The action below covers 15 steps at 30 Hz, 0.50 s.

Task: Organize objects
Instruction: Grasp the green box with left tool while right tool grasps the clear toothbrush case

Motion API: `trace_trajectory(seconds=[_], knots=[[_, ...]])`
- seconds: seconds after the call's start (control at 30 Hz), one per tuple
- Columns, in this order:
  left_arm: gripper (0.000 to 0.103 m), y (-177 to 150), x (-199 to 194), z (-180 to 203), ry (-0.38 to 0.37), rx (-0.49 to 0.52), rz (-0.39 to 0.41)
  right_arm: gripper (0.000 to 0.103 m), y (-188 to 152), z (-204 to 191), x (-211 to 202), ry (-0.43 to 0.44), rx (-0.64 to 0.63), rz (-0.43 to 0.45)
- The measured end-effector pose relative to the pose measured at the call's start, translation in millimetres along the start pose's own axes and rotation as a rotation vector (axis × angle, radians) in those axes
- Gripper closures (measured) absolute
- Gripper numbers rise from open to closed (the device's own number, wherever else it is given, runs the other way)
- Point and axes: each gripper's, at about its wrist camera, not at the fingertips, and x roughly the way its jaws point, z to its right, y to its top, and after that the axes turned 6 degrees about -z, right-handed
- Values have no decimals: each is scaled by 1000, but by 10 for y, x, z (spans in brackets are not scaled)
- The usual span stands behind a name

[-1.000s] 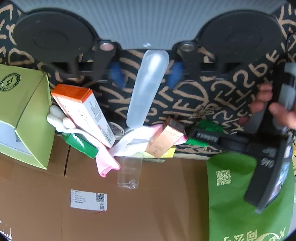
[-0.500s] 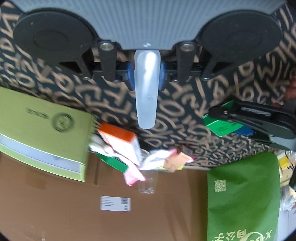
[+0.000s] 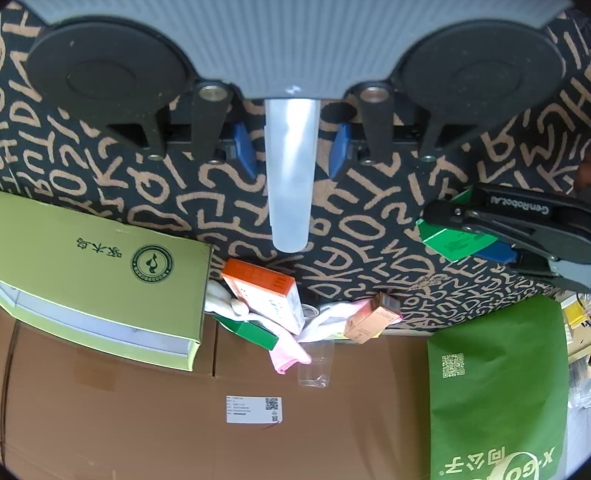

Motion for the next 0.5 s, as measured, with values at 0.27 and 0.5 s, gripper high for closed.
trace_trajectory(seconds=[0.27,0.5], knots=[[40,61,10,88,-21,3,-10,76,2,141,-13,60,53,15],[40,326,-200,220,-181,12,41,76,30,555,-422,134,216,119]])
